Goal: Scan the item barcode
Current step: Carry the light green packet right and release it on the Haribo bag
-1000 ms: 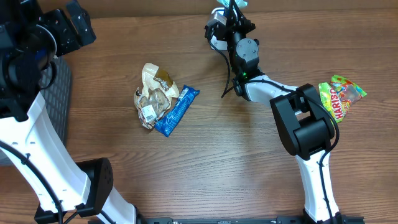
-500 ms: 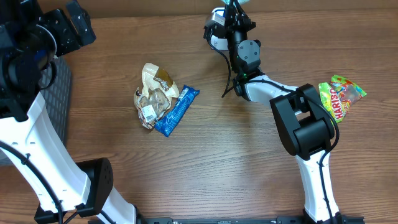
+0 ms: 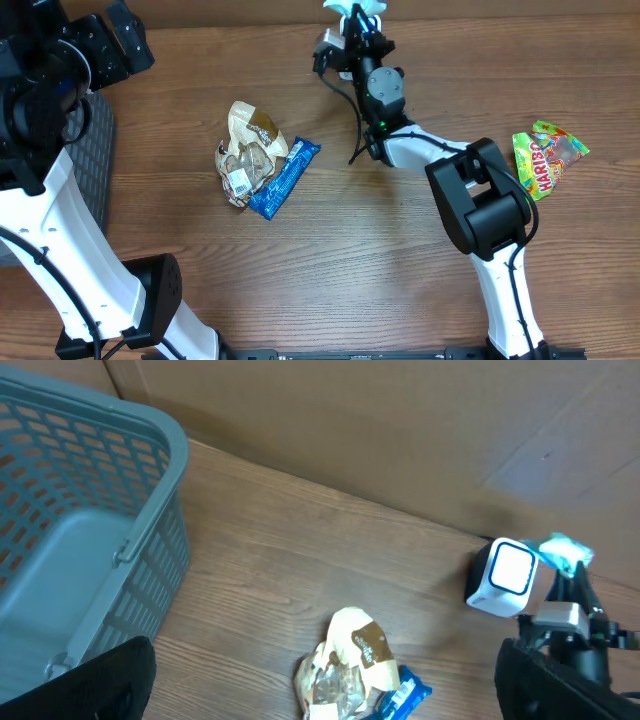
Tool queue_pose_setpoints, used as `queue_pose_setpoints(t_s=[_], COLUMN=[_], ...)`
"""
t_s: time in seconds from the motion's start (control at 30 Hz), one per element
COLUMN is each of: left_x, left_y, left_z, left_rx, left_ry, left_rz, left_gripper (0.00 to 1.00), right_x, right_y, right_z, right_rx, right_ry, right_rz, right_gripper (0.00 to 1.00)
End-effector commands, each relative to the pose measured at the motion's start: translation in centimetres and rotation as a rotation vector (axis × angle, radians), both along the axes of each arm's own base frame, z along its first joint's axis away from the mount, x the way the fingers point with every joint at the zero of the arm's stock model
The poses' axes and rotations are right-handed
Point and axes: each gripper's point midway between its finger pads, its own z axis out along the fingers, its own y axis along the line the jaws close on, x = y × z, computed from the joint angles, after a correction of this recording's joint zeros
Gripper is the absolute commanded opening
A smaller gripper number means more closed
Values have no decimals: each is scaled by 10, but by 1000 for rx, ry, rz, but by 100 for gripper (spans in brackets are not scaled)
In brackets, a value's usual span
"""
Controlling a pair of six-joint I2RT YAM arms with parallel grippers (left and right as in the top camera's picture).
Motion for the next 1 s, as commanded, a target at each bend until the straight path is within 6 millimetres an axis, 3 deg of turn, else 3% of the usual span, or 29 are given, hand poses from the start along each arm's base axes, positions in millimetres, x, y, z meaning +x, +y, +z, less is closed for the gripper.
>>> queue_pose_setpoints(t_s=[0.0, 0.07, 0.13, 0.23, 0.47, 0.63, 0.67, 0.73, 0.83, 0.9, 0.97], left_x=[2, 2, 2, 2, 2, 2, 2, 2, 2, 2, 2], left_y=[4, 4, 4, 4, 4, 4, 4, 4, 4, 4, 4], left_z=[-1, -1, -1, -1, -1, -1, -1, -1, -1, -1, -1], left_rx=[2, 2, 2, 2, 2, 2, 2, 2, 2, 2, 2], left_ry=[3, 3, 3, 3, 3, 3, 3, 3, 3, 3, 3], left_rz=[18, 18, 18, 18, 18, 18, 18, 18, 18, 18, 18], left_gripper=[100, 100, 100, 100, 100, 100, 100, 100, 100, 100, 100], right_x=[0, 0, -2, -10, -39, -52, -59, -77, -100, -113, -132], right_y=[3, 5, 18, 36, 74, 82, 84, 80, 69, 49, 5], right_z=[8, 5, -14, -24, 3, -2, 3, 39, 76, 101, 130], right_rx=[13, 9, -28, -33, 217, 262, 301, 497, 648, 764, 953], right_ry=[-20, -10, 64, 106, 107, 295, 346, 433, 537, 587, 640], right_rz=[7, 9, 22, 19, 89, 58, 65, 97, 146, 138, 74], right_gripper=[4, 4, 4, 4, 4, 4, 4, 4, 4, 4, 4])
